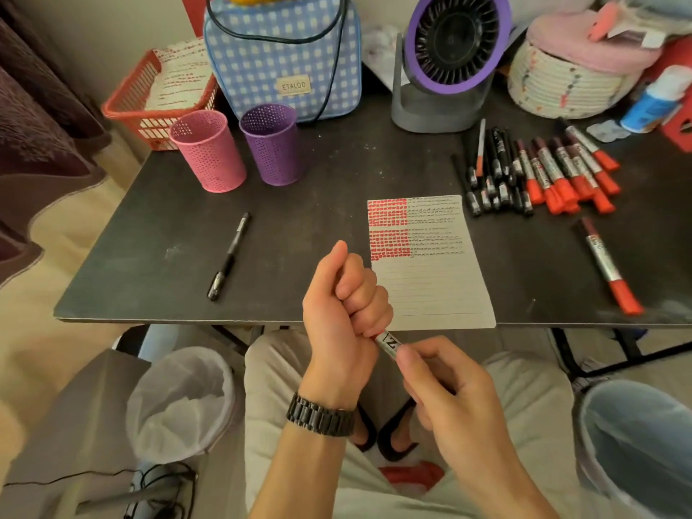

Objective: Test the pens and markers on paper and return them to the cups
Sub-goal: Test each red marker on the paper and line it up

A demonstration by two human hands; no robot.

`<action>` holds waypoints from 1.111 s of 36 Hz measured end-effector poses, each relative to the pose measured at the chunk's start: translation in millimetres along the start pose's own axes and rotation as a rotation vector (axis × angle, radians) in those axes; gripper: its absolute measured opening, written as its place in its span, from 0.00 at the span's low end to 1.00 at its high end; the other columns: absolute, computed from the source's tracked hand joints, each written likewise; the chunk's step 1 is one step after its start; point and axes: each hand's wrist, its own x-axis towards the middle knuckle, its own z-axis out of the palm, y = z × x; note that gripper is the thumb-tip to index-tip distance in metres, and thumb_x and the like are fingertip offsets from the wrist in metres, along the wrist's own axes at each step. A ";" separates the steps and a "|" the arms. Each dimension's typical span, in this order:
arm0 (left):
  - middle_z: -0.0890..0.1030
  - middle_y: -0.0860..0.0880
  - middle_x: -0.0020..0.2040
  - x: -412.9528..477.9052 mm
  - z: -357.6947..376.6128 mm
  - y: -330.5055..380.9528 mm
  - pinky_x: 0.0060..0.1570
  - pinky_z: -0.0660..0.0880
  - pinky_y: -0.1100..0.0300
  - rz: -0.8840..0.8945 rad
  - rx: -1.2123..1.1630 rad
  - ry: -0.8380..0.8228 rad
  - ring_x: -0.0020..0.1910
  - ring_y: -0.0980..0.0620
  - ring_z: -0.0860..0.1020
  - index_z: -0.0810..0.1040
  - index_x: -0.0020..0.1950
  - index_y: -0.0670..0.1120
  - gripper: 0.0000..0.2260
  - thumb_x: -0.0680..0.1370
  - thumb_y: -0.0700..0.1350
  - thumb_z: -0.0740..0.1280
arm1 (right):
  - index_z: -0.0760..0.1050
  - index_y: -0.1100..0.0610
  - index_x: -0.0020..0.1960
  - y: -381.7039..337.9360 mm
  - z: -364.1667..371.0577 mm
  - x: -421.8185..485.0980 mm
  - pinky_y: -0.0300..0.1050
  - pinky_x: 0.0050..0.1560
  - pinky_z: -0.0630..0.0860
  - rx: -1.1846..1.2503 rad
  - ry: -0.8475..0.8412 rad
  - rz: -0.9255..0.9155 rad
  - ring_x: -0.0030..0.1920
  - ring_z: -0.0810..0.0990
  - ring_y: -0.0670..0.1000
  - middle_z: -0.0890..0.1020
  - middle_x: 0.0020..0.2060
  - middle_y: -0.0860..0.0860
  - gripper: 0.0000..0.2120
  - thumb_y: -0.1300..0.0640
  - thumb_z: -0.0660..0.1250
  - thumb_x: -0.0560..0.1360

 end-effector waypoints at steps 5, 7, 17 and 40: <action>0.56 0.56 0.22 -1.7 8.8 1.3 0.17 0.53 0.67 -0.004 0.036 -0.045 0.18 0.59 0.53 0.60 0.26 0.52 0.24 0.82 0.50 0.59 | 0.79 0.50 0.38 -6.9 1.4 -5.5 0.33 0.27 0.61 0.077 0.050 0.006 0.26 0.63 0.43 0.69 0.26 0.44 0.17 0.36 0.70 0.70; 0.56 0.56 0.22 -3.5 11.1 0.7 0.17 0.53 0.67 -0.006 0.036 -0.053 0.18 0.59 0.53 0.60 0.26 0.52 0.24 0.82 0.50 0.59 | 0.78 0.51 0.37 -9.8 0.1 -7.2 0.32 0.27 0.61 0.100 0.055 0.028 0.26 0.63 0.42 0.68 0.25 0.43 0.15 0.40 0.71 0.72; 0.60 0.55 0.24 -4.7 -2.7 -4.2 0.20 0.61 0.65 0.033 0.182 -0.073 0.20 0.57 0.59 0.66 0.29 0.50 0.22 0.84 0.52 0.59 | 0.80 0.54 0.39 -12.7 -7.9 -1.6 0.30 0.26 0.61 0.089 -0.030 0.096 0.24 0.65 0.42 0.71 0.25 0.46 0.16 0.41 0.71 0.73; 0.85 0.63 0.47 -4.0 -5.4 -32.0 0.44 0.74 0.66 0.082 1.183 -0.176 0.46 0.57 0.82 0.82 0.53 0.67 0.05 0.78 0.59 0.69 | 0.79 0.54 0.57 -24.5 -61.6 51.9 0.38 0.45 0.82 0.259 0.329 -0.049 0.50 0.87 0.52 0.88 0.49 0.56 0.21 0.49 0.78 0.68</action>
